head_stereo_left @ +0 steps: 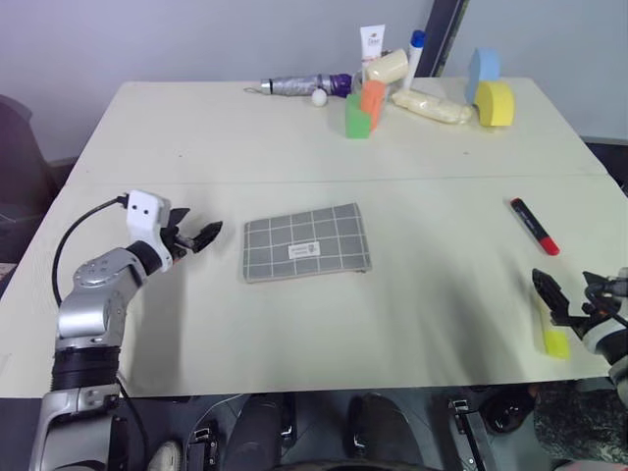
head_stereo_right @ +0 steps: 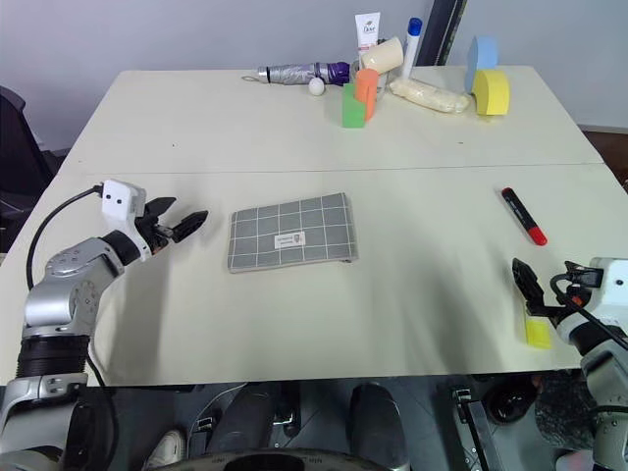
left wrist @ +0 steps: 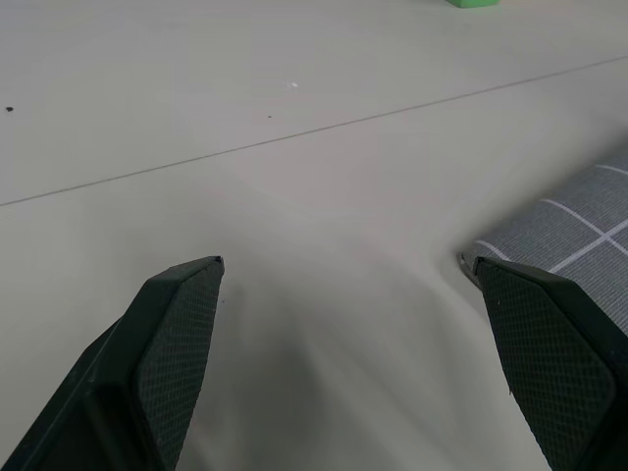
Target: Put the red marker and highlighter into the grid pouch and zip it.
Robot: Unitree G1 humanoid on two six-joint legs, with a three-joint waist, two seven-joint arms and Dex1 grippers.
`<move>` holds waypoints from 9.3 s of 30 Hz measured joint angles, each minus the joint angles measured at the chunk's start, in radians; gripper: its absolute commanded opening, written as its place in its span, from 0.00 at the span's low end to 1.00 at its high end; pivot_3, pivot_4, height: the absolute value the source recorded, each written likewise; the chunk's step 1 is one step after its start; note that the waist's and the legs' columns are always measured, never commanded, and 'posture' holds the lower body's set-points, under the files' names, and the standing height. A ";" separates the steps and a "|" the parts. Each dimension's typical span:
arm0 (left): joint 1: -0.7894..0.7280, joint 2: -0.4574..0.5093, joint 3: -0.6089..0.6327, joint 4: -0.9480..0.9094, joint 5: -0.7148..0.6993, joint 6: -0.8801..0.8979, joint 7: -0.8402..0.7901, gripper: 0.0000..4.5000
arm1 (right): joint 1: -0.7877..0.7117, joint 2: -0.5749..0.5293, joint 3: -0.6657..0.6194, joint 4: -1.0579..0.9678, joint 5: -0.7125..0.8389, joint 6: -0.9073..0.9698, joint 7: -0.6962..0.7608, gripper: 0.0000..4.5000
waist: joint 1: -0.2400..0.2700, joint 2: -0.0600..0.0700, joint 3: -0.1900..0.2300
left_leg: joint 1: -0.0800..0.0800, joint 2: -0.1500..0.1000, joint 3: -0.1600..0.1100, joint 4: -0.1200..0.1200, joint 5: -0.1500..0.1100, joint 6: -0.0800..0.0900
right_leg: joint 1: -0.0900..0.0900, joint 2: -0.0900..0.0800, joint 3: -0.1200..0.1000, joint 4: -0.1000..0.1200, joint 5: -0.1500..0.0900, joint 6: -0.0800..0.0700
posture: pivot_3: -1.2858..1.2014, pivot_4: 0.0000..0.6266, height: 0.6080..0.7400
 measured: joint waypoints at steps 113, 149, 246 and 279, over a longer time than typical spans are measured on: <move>0.022 -0.087 -0.282 -0.115 0.060 -0.337 -0.170 0.00 | -0.779 0.066 0.588 0.338 -0.390 0.082 0.044 0.30 | -0.026 0.002 -0.001 | -0.001 0.000 0.002 0.000 0.003 -0.005 | -0.002 0.000 0.000 0.002 0.000 0.000 | 0.52 0.24 1.00; -0.019 -0.268 -0.283 -0.260 0.000 -0.099 0.009 0.00 | -0.809 0.153 0.684 0.275 -0.321 0.039 0.031 0.00 | -0.024 0.002 -0.001 | -0.001 0.000 0.002 0.001 0.003 -0.005 | -0.001 0.001 0.000 0.002 0.000 0.000 | 0.52 0.24 1.00; -0.196 -0.269 -0.395 0.129 0.277 -0.461 -0.086 0.00 | -0.223 -0.319 0.416 -0.264 -0.225 0.376 0.209 0.19 | 0.003 0.001 0.000 | -0.003 0.000 -0.001 0.011 -0.005 0.008 | 0.002 -0.001 -0.001 0.001 0.000 0.001 | 0.52 0.24 1.00; -0.089 -0.225 -0.403 -0.037 0.286 -0.389 -0.099 0.00 | -0.539 -0.246 0.723 -0.107 -0.241 0.360 0.171 0.19 | 0.000 0.000 0.000 | -0.003 -0.001 0.000 0.012 -0.003 0.005 | 0.003 -0.002 -0.002 0.001 0.000 0.001 | 0.52 0.24 1.00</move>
